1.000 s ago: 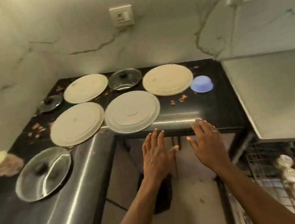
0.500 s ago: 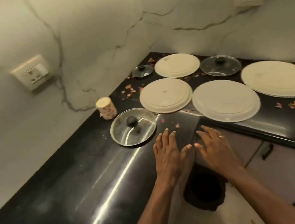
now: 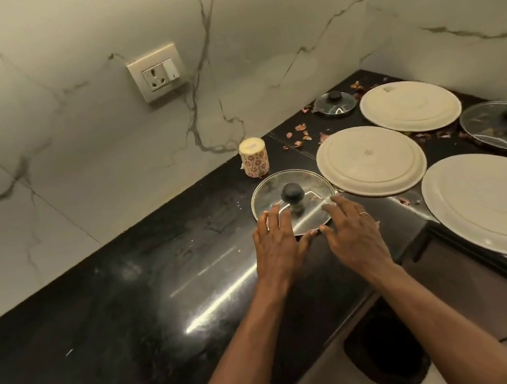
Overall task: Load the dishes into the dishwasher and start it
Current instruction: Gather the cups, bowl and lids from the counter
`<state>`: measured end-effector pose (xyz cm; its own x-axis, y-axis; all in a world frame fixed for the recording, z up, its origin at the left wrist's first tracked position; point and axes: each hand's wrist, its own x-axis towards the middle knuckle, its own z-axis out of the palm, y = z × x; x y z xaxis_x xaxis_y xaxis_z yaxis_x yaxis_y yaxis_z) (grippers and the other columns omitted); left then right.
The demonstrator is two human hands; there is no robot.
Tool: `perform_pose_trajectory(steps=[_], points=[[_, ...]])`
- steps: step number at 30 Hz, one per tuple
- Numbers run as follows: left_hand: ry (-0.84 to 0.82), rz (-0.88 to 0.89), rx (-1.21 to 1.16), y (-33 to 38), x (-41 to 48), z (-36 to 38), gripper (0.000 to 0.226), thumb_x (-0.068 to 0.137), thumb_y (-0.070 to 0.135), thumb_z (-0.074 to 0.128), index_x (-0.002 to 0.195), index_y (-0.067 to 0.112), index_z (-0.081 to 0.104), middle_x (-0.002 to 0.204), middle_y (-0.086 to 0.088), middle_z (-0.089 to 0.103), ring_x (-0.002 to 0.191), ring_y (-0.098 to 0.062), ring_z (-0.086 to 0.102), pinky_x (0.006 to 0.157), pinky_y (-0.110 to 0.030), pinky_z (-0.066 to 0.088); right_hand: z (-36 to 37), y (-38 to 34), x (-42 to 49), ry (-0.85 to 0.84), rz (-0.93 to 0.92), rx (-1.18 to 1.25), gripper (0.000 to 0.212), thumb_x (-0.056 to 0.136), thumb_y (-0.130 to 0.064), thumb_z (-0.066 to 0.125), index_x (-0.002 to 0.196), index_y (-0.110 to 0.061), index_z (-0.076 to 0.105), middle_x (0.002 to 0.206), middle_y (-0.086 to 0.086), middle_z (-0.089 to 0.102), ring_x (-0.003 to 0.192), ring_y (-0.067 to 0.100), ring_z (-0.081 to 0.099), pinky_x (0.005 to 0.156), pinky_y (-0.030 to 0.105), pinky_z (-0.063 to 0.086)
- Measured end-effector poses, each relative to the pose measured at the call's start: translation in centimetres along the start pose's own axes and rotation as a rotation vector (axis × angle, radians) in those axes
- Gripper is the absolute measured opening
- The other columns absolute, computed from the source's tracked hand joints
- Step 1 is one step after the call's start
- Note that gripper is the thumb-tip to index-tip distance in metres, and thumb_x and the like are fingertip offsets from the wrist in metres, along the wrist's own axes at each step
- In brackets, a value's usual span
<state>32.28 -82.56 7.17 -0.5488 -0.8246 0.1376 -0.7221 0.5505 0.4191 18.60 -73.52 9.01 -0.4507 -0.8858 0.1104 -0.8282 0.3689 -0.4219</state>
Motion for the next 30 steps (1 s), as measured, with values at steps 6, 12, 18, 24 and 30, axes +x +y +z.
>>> perform_pose_trajectory(steps=[6,12,18,24,30], points=[[0.012,-0.101,-0.001,1.5,1.6,1.4,0.068,0.094,0.059,0.054,0.15,0.025,0.035,0.163,0.0,0.022,0.151,-0.024,0.012,0.12,-0.044,0.018,-0.7,2.3,3.0,-0.057,-0.048,0.002,0.051,0.1,-0.028,0.055,0.149,-0.02,0.042,0.159,0.007,0.035,0.148,0.026,0.03,0.119,0.045,0.028],[0.009,-0.191,-0.031,2.1,6.2,1.6,0.067,0.092,0.06,0.056,0.147,0.026,0.036,0.163,-0.002,0.023,0.15,-0.026,0.014,0.12,-0.048,0.02,-1.2,5.3,5.9,-0.086,-0.068,0.024,0.049,0.098,-0.027,0.057,0.145,-0.022,0.046,0.156,0.007,0.038,0.144,0.029,0.036,0.116,0.048,0.036],[0.005,-0.213,0.048,0.5,15.0,0.9,0.071,0.092,0.056,0.057,0.15,0.021,0.034,0.159,-0.005,0.028,0.145,-0.029,0.022,0.118,-0.051,0.027,-0.3,6.5,9.5,-0.091,-0.076,0.021,0.051,0.098,-0.028,0.055,0.147,-0.021,0.044,0.157,0.006,0.038,0.144,0.026,0.036,0.118,0.042,0.033],[-0.024,-0.245,0.121,-2.3,24.8,0.3,0.076,0.088,0.054,0.065,0.148,0.018,0.034,0.16,-0.008,0.024,0.141,-0.033,0.028,0.113,-0.05,0.033,0.6,7.4,12.1,-0.125,-0.062,0.03,0.051,0.102,-0.032,0.052,0.151,-0.025,0.04,0.161,0.002,0.031,0.148,0.022,0.028,0.12,0.04,0.03],[-0.082,-0.266,0.148,-4.1,30.3,1.8,0.077,0.085,0.05,0.071,0.149,0.027,0.035,0.162,-0.007,0.017,0.144,-0.033,0.021,0.115,-0.054,0.027,1.7,9.1,15.2,-0.156,0.009,0.053,0.049,0.103,-0.034,0.047,0.15,-0.028,0.038,0.163,0.0,0.027,0.149,0.021,0.023,0.121,0.039,0.024]])
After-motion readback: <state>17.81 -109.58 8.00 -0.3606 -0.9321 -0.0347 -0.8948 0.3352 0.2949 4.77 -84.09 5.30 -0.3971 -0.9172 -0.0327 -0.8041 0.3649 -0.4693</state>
